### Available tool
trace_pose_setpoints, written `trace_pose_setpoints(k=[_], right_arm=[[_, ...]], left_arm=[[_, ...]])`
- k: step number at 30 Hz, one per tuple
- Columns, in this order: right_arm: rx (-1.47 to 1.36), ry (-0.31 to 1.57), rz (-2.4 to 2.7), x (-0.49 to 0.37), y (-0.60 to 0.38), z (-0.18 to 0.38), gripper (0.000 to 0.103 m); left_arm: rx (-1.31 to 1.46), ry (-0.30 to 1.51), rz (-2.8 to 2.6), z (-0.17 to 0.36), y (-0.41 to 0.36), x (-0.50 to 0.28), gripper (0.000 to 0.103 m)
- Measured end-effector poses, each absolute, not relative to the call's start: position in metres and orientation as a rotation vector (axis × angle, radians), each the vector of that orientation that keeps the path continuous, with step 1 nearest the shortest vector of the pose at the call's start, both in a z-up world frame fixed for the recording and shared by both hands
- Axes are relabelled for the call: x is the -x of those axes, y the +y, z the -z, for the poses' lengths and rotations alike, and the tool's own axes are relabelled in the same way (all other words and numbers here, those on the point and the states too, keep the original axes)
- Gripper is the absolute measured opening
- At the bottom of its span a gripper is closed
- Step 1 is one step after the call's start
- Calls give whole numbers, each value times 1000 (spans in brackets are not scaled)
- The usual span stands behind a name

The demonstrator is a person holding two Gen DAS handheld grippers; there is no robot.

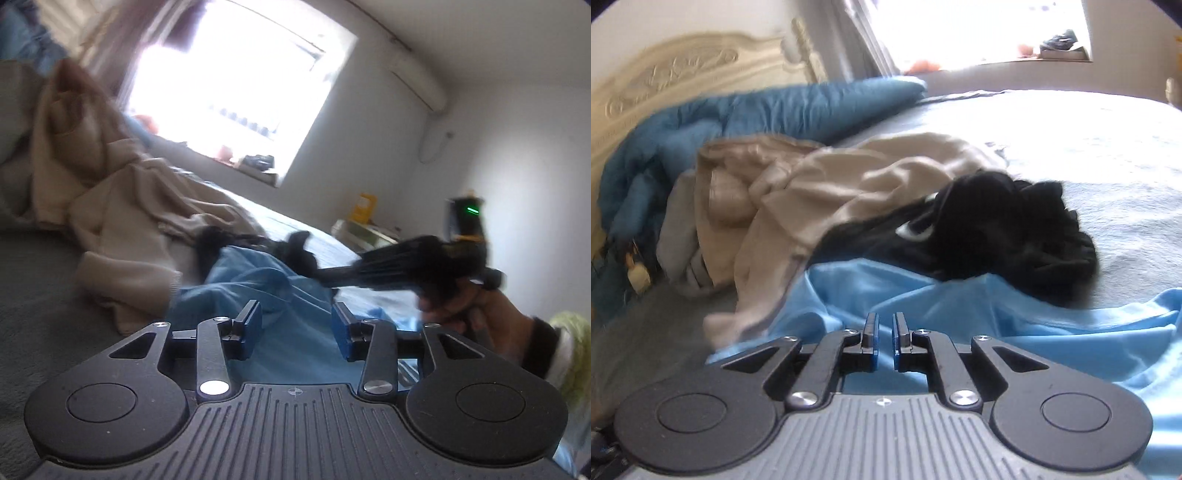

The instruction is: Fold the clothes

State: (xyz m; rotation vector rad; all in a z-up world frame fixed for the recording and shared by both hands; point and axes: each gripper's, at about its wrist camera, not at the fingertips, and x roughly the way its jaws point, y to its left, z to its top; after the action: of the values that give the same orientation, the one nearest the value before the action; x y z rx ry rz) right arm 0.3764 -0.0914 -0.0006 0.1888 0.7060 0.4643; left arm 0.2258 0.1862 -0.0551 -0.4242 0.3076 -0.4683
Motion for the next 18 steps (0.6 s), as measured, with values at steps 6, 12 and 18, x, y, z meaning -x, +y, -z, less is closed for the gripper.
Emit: trace_pose_setpoints(k=[6, 12, 18], right_arm=[[-50, 690, -693, -355, -30, -25, 31], [306, 642, -833, -339, 51, -11, 43], [527, 662, -866, -330, 93, 12, 19]], left_arm=[[579, 373, 253, 68, 222, -253, 54], [775, 339, 108, 79, 265, -253, 54], [915, 364, 179, 92, 287, -257, 54]])
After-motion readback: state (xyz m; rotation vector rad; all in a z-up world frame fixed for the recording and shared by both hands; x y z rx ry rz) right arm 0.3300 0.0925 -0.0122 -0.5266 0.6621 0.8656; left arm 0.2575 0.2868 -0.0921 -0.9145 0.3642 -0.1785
